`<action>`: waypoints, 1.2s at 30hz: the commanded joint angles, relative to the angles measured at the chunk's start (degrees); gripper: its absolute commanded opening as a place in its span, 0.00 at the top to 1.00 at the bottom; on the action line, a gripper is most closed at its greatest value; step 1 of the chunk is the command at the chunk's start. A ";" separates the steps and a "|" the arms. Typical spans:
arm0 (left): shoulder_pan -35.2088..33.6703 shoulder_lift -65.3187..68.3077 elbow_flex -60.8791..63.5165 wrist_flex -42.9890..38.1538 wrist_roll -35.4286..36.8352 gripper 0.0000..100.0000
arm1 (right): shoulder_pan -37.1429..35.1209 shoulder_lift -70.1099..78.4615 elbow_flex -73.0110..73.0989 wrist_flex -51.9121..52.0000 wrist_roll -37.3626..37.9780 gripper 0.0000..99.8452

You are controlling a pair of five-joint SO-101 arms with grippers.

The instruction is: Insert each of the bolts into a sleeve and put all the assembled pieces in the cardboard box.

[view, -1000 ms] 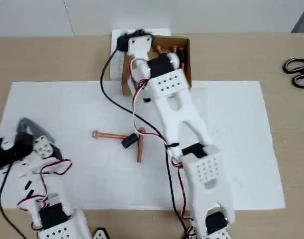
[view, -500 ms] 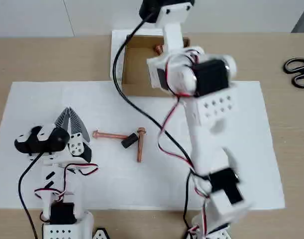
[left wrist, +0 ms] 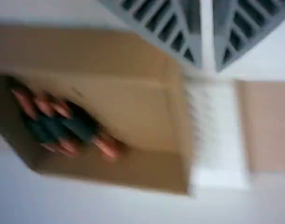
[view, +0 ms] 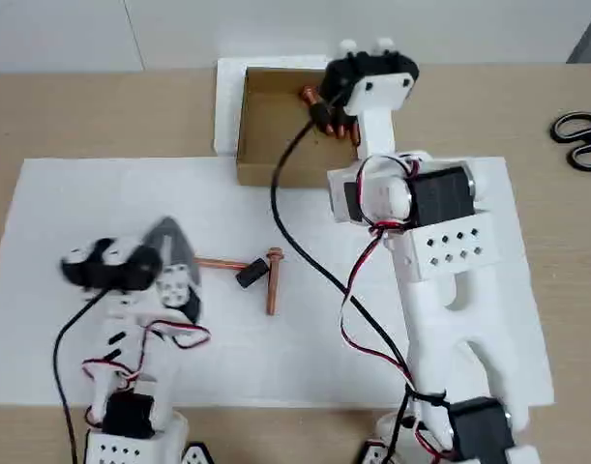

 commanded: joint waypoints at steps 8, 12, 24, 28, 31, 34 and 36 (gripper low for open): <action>4.84 -0.35 -12.00 7.12 0.09 0.99 | 0.92 -24.66 40.35 -32.66 -0.62 0.99; 4.48 -0.35 -16.04 16.09 0.35 0.99 | 0.92 -37.41 60.04 -45.76 -0.35 0.99; 4.48 15.47 -42.51 32.97 4.66 0.99 | 1.01 -59.30 85.63 -64.66 10.11 1.00; 4.48 31.03 -55.16 41.49 14.42 0.99 | 3.12 -62.46 87.74 -64.92 10.20 1.00; 4.48 43.08 -63.60 45.98 21.80 0.99 | 4.97 -64.31 89.85 -64.92 12.48 1.00; 4.48 53.89 -71.87 49.32 29.10 0.99 | 5.49 -67.03 91.96 -64.40 16.62 1.00; 4.48 60.22 -76.97 51.69 32.70 0.99 | 5.41 -69.49 93.54 -64.40 18.20 0.99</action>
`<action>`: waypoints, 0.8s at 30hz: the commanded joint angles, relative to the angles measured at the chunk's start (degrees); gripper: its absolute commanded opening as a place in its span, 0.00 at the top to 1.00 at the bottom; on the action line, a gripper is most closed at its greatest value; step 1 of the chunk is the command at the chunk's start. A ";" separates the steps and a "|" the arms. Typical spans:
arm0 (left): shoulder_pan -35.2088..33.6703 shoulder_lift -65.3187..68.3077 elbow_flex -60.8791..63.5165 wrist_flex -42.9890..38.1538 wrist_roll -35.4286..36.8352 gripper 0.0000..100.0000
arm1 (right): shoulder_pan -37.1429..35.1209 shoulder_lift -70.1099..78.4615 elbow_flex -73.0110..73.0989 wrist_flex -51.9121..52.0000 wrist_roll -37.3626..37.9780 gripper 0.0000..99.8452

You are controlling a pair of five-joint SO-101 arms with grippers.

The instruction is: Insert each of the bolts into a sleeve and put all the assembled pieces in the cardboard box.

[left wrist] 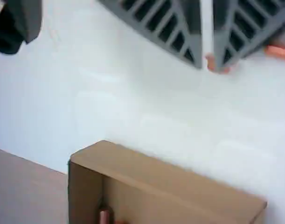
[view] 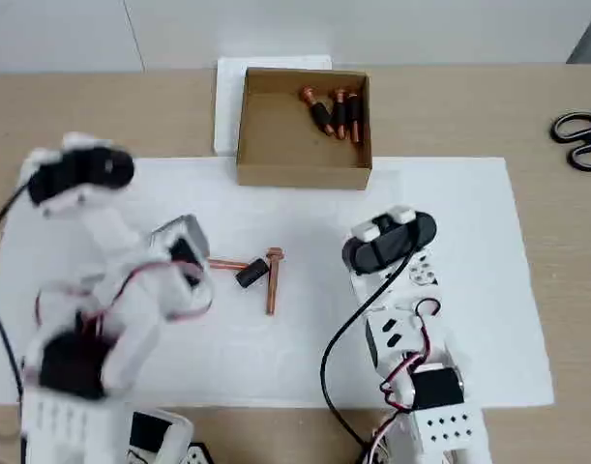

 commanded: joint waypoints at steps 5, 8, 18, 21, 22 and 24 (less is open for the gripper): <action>-0.09 22.95 -15.16 8.97 11.08 0.99 | 0.57 -11.56 5.80 -1.19 2.20 0.99; -1.76 29.63 -15.52 9.67 13.63 0.99 | 0.75 -16.22 7.91 -0.40 -1.41 1.00; -8.09 41.05 -15.52 8.26 21.45 0.99 | 2.51 -19.21 7.74 7.25 -21.10 0.99; -7.74 41.41 -15.52 8.09 21.63 0.99 | 2.51 -19.21 7.74 9.10 -21.10 0.99; -7.74 41.58 -15.52 8.09 22.07 0.99 | 2.51 -19.21 7.74 9.54 -21.10 0.99; -7.91 41.58 -15.52 7.65 24.18 0.99 | 2.51 -19.21 7.74 10.07 -21.10 1.00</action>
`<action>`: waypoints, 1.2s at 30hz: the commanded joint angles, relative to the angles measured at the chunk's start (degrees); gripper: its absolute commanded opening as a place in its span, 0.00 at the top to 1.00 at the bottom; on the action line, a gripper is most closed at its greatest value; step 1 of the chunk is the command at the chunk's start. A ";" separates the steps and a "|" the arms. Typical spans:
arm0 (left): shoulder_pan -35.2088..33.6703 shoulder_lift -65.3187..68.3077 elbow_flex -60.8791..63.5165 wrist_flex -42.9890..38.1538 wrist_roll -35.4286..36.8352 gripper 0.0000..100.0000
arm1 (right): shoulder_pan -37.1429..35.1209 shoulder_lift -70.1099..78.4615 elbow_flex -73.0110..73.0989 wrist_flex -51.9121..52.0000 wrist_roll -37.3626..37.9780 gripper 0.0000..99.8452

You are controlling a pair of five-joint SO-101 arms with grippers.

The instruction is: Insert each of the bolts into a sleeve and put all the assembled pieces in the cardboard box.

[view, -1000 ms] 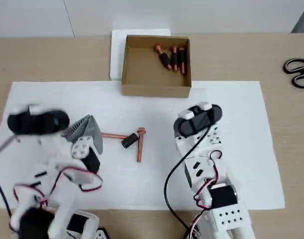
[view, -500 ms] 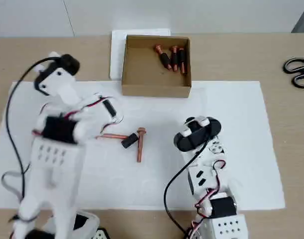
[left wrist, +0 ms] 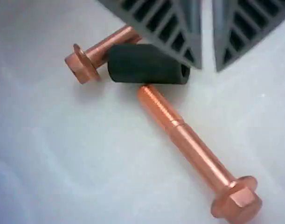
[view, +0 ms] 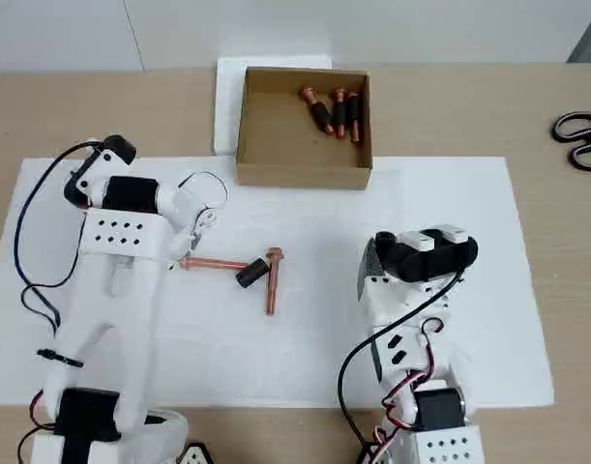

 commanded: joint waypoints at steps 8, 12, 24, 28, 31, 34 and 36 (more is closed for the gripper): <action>0.44 0.00 -2.42 -5.10 2.90 0.99 | 0.31 -1.80 0.18 0.40 -0.62 1.00; 2.55 3.08 -2.42 -5.10 2.90 0.99 | 0.31 -1.63 0.18 0.40 -0.53 1.00; 2.55 9.23 -5.58 -2.11 7.30 0.80 | 0.31 -1.63 0.18 0.48 -0.26 1.00; 2.55 9.67 -4.26 -2.11 8.97 0.80 | 0.31 -1.63 0.18 0.57 -0.26 1.00; 2.46 12.31 -4.09 -1.93 9.41 0.80 | 0.31 -1.63 0.18 0.57 -0.26 1.00; 2.46 15.38 -4.26 -2.02 10.02 0.80 | 0.31 -1.63 0.18 2.15 -0.26 1.00; 2.46 16.62 -4.35 -2.20 11.25 0.80 | 0.31 -1.63 0.18 4.09 -0.26 1.00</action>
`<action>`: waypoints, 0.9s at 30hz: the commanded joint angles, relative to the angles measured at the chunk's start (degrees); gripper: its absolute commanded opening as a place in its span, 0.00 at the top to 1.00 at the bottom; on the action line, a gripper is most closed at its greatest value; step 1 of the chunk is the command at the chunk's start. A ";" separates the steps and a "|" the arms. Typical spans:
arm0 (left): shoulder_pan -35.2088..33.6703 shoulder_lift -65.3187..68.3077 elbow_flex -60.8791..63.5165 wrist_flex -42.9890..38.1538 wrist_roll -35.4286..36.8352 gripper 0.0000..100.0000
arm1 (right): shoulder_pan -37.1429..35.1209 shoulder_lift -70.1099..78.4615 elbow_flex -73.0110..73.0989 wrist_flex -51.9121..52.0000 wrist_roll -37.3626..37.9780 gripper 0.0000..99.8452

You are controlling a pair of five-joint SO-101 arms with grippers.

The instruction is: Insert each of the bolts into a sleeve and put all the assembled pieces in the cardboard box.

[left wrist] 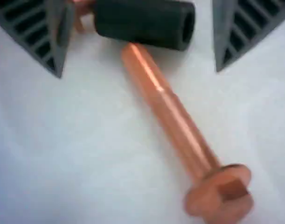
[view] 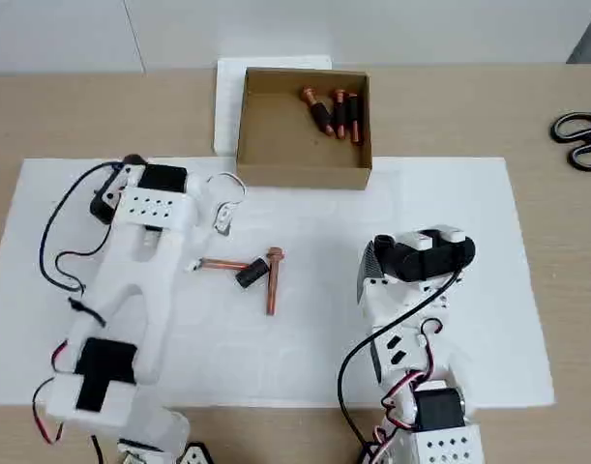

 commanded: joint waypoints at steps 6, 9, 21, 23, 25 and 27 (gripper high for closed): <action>0.00 2.73 -1.19 -0.26 2.02 0.80 | 0.31 -1.89 0.18 3.21 -0.18 1.00; -1.58 4.40 -1.27 -0.26 2.11 0.80 | 0.31 -1.80 0.18 3.21 -0.18 1.00; -4.92 14.24 -1.36 -5.19 2.11 0.80 | 0.57 -1.63 0.18 3.21 -0.18 1.00; -4.92 14.51 -1.36 -6.33 2.11 0.80 | 0.57 -1.63 0.18 3.21 -0.18 1.00; -4.92 14.59 -1.89 -7.47 2.11 0.84 | 0.57 -1.63 0.18 3.21 -0.18 1.00; -4.92 14.95 -3.65 -8.09 2.11 0.92 | 0.57 -1.54 0.18 3.21 -0.18 1.00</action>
